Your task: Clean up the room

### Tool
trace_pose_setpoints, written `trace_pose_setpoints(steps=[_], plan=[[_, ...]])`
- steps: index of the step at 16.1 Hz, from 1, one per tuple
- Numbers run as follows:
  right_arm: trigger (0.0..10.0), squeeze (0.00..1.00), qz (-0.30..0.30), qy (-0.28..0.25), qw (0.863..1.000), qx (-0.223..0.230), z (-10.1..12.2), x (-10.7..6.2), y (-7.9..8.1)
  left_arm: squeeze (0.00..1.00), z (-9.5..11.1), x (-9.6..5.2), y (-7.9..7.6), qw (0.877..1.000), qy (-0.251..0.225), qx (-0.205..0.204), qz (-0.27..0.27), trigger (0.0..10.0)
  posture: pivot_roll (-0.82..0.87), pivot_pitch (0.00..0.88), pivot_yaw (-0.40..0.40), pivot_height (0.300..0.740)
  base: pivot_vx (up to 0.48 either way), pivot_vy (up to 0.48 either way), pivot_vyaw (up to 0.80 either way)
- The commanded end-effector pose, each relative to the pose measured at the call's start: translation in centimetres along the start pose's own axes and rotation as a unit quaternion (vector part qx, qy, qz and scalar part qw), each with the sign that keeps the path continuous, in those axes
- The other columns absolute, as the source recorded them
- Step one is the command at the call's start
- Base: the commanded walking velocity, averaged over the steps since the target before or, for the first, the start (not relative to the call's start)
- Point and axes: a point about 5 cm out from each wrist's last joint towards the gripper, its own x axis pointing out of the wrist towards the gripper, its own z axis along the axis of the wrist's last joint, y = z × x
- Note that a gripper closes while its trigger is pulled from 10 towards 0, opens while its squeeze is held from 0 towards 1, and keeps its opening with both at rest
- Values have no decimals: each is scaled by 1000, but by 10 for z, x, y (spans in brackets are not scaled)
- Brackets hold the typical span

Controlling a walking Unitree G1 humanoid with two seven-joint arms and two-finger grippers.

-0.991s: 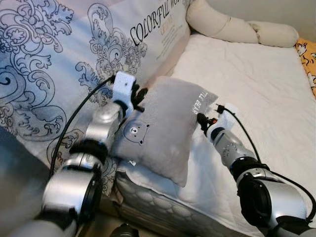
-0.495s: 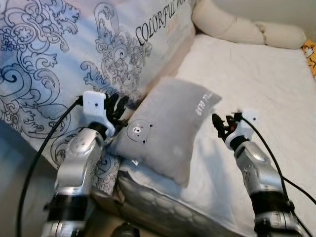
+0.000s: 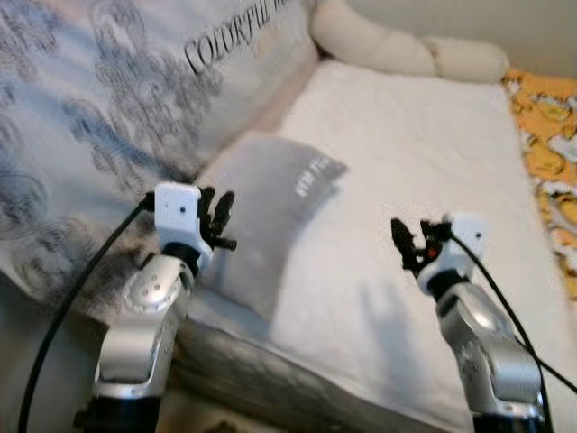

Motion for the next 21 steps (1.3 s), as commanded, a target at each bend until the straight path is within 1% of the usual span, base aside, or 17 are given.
trace_pose_setpoints(steps=[1,2,3,6,7,9,10,11,13,14,16,19,21], plan=[[10000,0,3,-5,1000,-8,7,1,4,0,2,-2,2,1000,2,10,10,10000,70,0,-26,740,0,-480,0],[10000,0,0,-4,1000,-10,8,1,3,0,3,-3,2,1000,3,11,13,10000,71,0,-26,740,0,-480,0],[10000,0,-11,-2,1000,-29,10,0,1,0,4,-3,2,1000,5,11,18,10000,73,0,-25,740,0,-480,0],[10000,0,-30,9,999,-44,10,-3,-6,0,5,-2,0,1000,11,19,17,10000,66,0,-12,740,0,-480,0],[10000,0,-31,6,999,-44,11,-4,-6,0,5,-1,1,1000,13,20,18,10000,62,0,-6,740,0,-480,0],[10000,0,-52,-5,997,-53,14,-5,-9,0,5,0,1,1000,14,22,17,10000,59,0,0,740,0,-480,0],[10000,0,-80,-16,995,-62,15,-5,-12,0,6,1,2,999,15,25,15,10000,54,0,10,740,0,-480,0],[10000,0,-80,-19,995,-53,15,-6,-13,0,7,1,2,999,14,27,14,10000,52,0,14,740,0,-480,0],[10000,0,-85,-28,994,-62,16,-8,-14,0,9,3,4,999,14,31,13,10000,44,0,27,740,0,-480,0],[10000,0,-80,-25,995,-45,13,-11,-13,0,11,5,9,999,14,34,13,10000,34,0,46,740,0,-480,0],[10000,0,-85,-23,995,-36,11,-13,-13,0,12,6,12,999,14,33,13,10000,29,0,57,740,0,-480,0],[10000,0,-72,-18,997,-34,9,-13,-10,0,7,5,8,999,22,33,6,10000,27,0,57,740,0,-480,0],[10000,0,-63,-5,997,-40,6,-13,-8,0,2,2,5,999,28,23,9,10000,35,0,42,740,0,-480,0]])
